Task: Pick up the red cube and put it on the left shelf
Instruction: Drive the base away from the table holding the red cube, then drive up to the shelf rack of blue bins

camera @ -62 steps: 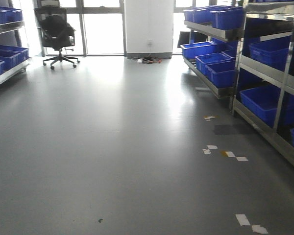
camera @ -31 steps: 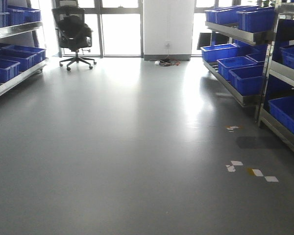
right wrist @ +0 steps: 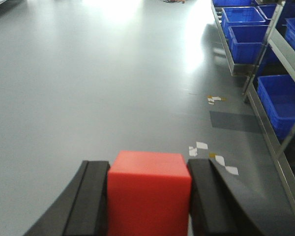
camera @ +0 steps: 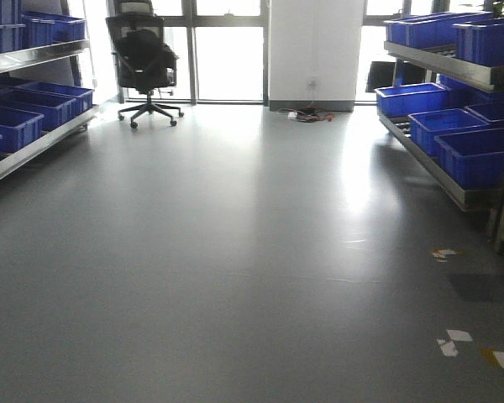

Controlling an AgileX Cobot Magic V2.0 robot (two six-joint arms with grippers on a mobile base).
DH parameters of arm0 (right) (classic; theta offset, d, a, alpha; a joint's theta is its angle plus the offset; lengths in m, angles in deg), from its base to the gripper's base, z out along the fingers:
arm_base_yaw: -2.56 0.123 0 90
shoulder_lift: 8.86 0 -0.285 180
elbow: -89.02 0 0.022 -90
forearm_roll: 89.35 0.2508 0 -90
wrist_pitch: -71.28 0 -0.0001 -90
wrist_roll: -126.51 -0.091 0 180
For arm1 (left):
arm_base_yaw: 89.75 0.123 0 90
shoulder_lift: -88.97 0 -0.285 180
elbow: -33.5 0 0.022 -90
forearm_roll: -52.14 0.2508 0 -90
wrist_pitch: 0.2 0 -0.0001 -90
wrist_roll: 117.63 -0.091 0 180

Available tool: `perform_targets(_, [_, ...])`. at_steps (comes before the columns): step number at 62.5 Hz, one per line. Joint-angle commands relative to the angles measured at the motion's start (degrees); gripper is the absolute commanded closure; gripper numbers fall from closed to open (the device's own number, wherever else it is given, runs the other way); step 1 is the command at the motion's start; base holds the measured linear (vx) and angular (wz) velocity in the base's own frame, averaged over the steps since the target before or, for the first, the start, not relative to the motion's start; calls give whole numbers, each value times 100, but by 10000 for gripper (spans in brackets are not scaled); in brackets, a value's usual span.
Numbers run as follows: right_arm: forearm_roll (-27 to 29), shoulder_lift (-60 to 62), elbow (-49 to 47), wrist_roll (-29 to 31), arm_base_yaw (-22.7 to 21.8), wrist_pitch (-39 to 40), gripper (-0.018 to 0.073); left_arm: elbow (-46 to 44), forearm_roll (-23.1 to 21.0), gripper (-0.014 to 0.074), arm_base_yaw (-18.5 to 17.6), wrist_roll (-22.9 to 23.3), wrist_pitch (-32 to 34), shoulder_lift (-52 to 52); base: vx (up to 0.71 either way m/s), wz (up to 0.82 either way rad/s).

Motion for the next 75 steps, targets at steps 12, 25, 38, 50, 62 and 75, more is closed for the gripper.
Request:
perform_targets(12, [-178,-88,-145,76,-14,496,440,136,-21,495,-32,31,502,70,58,19])
perform_targets(25, [-178,-88,-145,76,-14,496,440,136,-21,495,-32,31,502,70,61,29])
perform_targets(38, [-178,-88,-145,76,-14,496,440,136,-21,495,-32,31,502,70,65,49])
perform_targets(50, [-178,-88,-145,76,-14,496,440,136,-21,495,-32,31,502,70,68,60])
perform_targets(62, [-178,-88,-145,76,-14,496,440,136,-21,495,-32,31,502,70,69,55])
perform_targets(75, [-189,-88,-145,76,-14,496,440,136,-21,495,-32,31,502,70,67,52])
